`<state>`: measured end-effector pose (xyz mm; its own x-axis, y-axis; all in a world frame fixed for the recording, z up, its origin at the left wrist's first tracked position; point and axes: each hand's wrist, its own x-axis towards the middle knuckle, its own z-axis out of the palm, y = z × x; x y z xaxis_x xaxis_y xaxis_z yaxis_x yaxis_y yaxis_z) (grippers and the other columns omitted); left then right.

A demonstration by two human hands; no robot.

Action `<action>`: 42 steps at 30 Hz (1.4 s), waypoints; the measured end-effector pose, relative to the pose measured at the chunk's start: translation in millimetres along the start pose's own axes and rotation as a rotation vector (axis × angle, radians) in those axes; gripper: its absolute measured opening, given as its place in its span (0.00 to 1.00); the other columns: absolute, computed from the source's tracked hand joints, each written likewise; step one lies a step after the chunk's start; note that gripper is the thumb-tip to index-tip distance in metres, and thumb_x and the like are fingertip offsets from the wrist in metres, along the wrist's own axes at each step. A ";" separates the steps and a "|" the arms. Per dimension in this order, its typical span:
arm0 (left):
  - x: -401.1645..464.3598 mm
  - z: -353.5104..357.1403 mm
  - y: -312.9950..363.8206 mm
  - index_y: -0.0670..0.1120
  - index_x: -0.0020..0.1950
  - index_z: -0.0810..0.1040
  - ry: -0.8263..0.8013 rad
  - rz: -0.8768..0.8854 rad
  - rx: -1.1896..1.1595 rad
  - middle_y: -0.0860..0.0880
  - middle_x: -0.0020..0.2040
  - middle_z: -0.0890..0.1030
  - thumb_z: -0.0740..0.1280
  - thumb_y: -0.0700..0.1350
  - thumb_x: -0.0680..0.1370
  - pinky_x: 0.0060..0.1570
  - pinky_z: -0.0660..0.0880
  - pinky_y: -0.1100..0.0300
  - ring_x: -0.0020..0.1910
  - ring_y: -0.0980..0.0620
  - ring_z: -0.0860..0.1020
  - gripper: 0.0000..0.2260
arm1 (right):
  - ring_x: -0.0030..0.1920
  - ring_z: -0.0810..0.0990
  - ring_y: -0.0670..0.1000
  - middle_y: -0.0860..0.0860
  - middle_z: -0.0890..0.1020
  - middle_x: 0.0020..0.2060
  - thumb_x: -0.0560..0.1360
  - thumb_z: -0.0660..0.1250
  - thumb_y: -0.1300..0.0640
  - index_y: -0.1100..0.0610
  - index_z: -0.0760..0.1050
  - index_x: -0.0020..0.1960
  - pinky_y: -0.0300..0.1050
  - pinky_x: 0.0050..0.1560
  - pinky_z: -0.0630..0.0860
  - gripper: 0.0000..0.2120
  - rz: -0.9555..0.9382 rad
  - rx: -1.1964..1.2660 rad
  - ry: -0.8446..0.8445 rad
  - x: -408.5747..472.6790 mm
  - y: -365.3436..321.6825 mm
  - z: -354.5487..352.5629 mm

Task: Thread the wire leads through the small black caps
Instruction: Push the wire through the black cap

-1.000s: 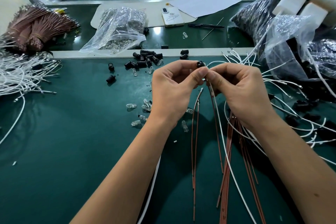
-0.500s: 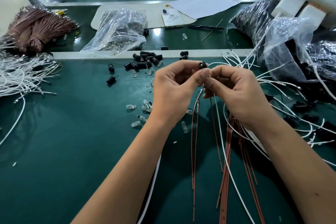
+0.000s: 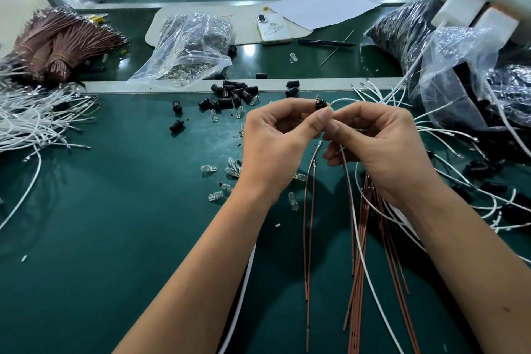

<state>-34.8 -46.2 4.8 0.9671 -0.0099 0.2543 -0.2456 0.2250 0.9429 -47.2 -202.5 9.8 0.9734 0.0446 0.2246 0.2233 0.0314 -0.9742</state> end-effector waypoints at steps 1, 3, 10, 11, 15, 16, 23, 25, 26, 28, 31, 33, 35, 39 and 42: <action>-0.2 0.1 0.1 0.39 0.47 0.85 0.002 0.004 -0.001 0.39 0.42 0.86 0.76 0.38 0.74 0.50 0.82 0.49 0.40 0.47 0.84 0.04 | 0.32 0.84 0.54 0.56 0.86 0.38 0.72 0.76 0.54 0.59 0.84 0.46 0.45 0.34 0.82 0.09 0.007 0.000 0.003 -0.2 -0.2 -0.1; -0.5 0.2 0.5 0.38 0.48 0.85 0.010 0.016 0.006 0.39 0.42 0.86 0.76 0.37 0.74 0.48 0.82 0.51 0.40 0.47 0.84 0.05 | 0.34 0.85 0.55 0.57 0.87 0.39 0.72 0.76 0.54 0.59 0.84 0.47 0.46 0.36 0.83 0.08 0.011 0.008 -0.002 -0.3 -0.1 -0.2; -0.3 -0.1 2.5 0.40 0.52 0.85 0.030 0.054 0.024 0.46 0.37 0.84 0.76 0.35 0.74 0.43 0.79 0.60 0.36 0.53 0.82 0.08 | 0.37 0.86 0.55 0.57 0.87 0.40 0.75 0.74 0.56 0.60 0.85 0.49 0.47 0.38 0.83 0.07 -0.023 -0.018 -0.004 0.3 1.2 -0.1; -0.4 -0.1 2.6 0.40 0.53 0.85 0.028 0.057 0.025 0.46 0.36 0.83 0.76 0.35 0.74 0.44 0.79 0.59 0.36 0.53 0.81 0.09 | 0.36 0.86 0.56 0.57 0.86 0.40 0.75 0.74 0.56 0.62 0.84 0.49 0.47 0.38 0.83 0.08 -0.024 -0.023 -0.007 0.3 1.6 1.0; -0.9 1.2 4.2 0.38 0.53 0.84 0.040 0.063 0.003 0.43 0.38 0.83 0.75 0.34 0.74 0.46 0.82 0.53 0.37 0.49 0.82 0.08 | 0.31 0.80 0.53 0.55 0.83 0.35 0.76 0.72 0.56 0.66 0.80 0.50 0.42 0.33 0.78 0.11 -0.020 0.002 -0.036 1.0 3.4 5.0; -1.1 1.7 4.7 0.38 0.53 0.85 0.047 0.062 0.001 0.44 0.38 0.84 0.75 0.34 0.75 0.45 0.82 0.54 0.37 0.49 0.82 0.07 | 0.31 0.78 0.52 0.55 0.82 0.33 0.76 0.71 0.57 0.66 0.80 0.49 0.41 0.32 0.76 0.11 -0.021 0.001 -0.044 1.1 3.6 5.4; -0.3 -0.3 7.5 0.41 0.46 0.85 0.114 0.046 -0.059 0.47 0.38 0.85 0.73 0.35 0.77 0.36 0.78 0.62 0.33 0.50 0.83 0.02 | 0.30 0.76 0.49 0.51 0.80 0.33 0.80 0.69 0.63 0.59 0.79 0.46 0.38 0.31 0.72 0.04 0.005 -0.023 -0.057 1.8 3.9 4.9; 0.0 -0.7 7.7 0.41 0.45 0.85 0.119 0.051 -0.054 0.46 0.38 0.86 0.73 0.35 0.76 0.36 0.78 0.62 0.33 0.49 0.84 0.03 | 0.30 0.76 0.49 0.50 0.80 0.33 0.80 0.69 0.63 0.59 0.79 0.46 0.39 0.30 0.72 0.04 0.014 -0.025 -0.063 1.6 3.8 5.0; 0.0 -0.8 7.5 0.41 0.45 0.85 0.118 0.053 -0.050 0.46 0.39 0.86 0.73 0.35 0.76 0.36 0.78 0.61 0.33 0.49 0.84 0.03 | 0.30 0.77 0.49 0.51 0.81 0.34 0.81 0.69 0.63 0.59 0.79 0.47 0.39 0.29 0.73 0.04 0.021 -0.018 -0.066 1.3 3.7 4.8; 0.4 -0.9 7.1 0.41 0.45 0.84 0.118 0.049 -0.046 0.46 0.38 0.85 0.73 0.35 0.76 0.37 0.79 0.61 0.34 0.49 0.84 0.03 | 0.30 0.79 0.51 0.54 0.82 0.36 0.81 0.68 0.63 0.59 0.79 0.47 0.40 0.28 0.74 0.04 0.030 0.003 -0.069 0.4 3.7 4.7; 0.9 -1.7 6.1 0.41 0.45 0.84 0.120 0.037 -0.048 0.46 0.38 0.85 0.73 0.35 0.77 0.37 0.78 0.62 0.34 0.49 0.84 0.02 | 0.30 0.80 0.53 0.56 0.83 0.38 0.82 0.67 0.63 0.58 0.79 0.47 0.41 0.26 0.76 0.05 0.024 0.025 -0.070 -0.5 4.3 5.6; 0.7 -1.8 5.7 0.39 0.46 0.84 0.124 0.023 -0.070 0.45 0.38 0.85 0.73 0.36 0.77 0.37 0.78 0.64 0.34 0.51 0.83 0.01 | 0.29 0.80 0.53 0.57 0.83 0.37 0.82 0.67 0.64 0.59 0.79 0.48 0.41 0.26 0.76 0.05 0.016 0.038 -0.071 -0.4 4.7 6.9; 0.8 -0.8 4.6 0.38 0.46 0.84 0.137 0.008 -0.093 0.45 0.38 0.85 0.73 0.36 0.76 0.37 0.78 0.64 0.34 0.52 0.83 0.01 | 0.29 0.81 0.53 0.56 0.83 0.37 0.83 0.66 0.64 0.60 0.78 0.48 0.41 0.26 0.77 0.05 0.009 0.053 -0.065 -0.3 5.2 8.1; -0.1 2.9 2.3 0.40 0.45 0.84 0.171 -0.066 -0.191 0.45 0.37 0.85 0.73 0.36 0.77 0.36 0.78 0.64 0.33 0.53 0.82 0.02 | 0.29 0.81 0.53 0.55 0.83 0.36 0.83 0.64 0.65 0.60 0.76 0.47 0.41 0.26 0.77 0.07 0.008 0.075 -0.052 -1.2 6.2 11.5; -1.3 5.1 0.6 0.39 0.45 0.84 0.196 -0.091 -0.236 0.45 0.37 0.84 0.72 0.36 0.77 0.36 0.78 0.64 0.33 0.53 0.82 0.02 | 0.28 0.81 0.53 0.55 0.83 0.35 0.84 0.63 0.64 0.60 0.74 0.47 0.41 0.25 0.77 0.07 0.033 0.104 -0.046 -2.3 6.5 14.6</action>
<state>-36.5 -51.1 6.1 0.9843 0.1424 0.1038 -0.1579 0.4515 0.8782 -48.8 -187.8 3.3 0.9763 0.0932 0.1955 0.1825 0.1326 -0.9742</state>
